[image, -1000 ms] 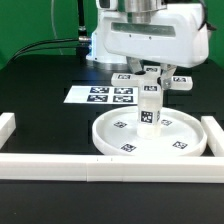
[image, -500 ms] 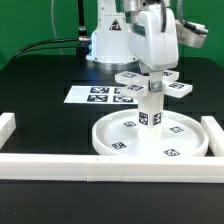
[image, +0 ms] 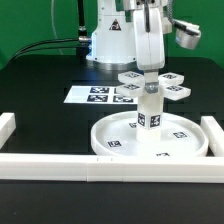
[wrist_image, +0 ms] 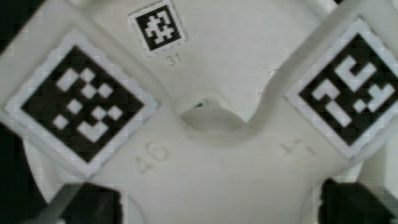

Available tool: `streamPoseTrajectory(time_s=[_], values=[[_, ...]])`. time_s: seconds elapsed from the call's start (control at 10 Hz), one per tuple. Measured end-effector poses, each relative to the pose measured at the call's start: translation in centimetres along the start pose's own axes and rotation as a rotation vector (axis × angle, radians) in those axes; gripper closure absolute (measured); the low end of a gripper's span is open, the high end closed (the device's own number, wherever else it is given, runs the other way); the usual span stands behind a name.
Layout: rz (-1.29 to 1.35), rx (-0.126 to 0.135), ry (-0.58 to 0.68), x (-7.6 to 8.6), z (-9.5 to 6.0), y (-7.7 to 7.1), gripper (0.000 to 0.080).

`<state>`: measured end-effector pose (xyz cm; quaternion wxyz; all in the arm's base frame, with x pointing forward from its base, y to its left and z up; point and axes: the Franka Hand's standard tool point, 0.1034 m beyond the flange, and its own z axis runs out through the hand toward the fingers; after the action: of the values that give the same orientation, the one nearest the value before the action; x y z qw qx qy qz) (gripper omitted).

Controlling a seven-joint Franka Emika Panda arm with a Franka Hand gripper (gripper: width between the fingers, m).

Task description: Assemble round table

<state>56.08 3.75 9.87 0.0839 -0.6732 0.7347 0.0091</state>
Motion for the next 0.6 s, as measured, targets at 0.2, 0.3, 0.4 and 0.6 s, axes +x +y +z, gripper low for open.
streamPoseTrajectory(time_s=[0.2, 0.3, 0.4, 0.6], values=[[-0.071, 0.002, -0.018, -0.35, -1.45, -0.40, 0.0157], [-0.098, 0.001, -0.015, -0.29, -1.12, -0.27, 0.0152], [-0.100, -0.003, -0.014, -0.32, -0.93, -0.17, 0.0152], [-0.184, -0.003, -0.014, -0.32, -0.90, -0.16, 0.0150]])
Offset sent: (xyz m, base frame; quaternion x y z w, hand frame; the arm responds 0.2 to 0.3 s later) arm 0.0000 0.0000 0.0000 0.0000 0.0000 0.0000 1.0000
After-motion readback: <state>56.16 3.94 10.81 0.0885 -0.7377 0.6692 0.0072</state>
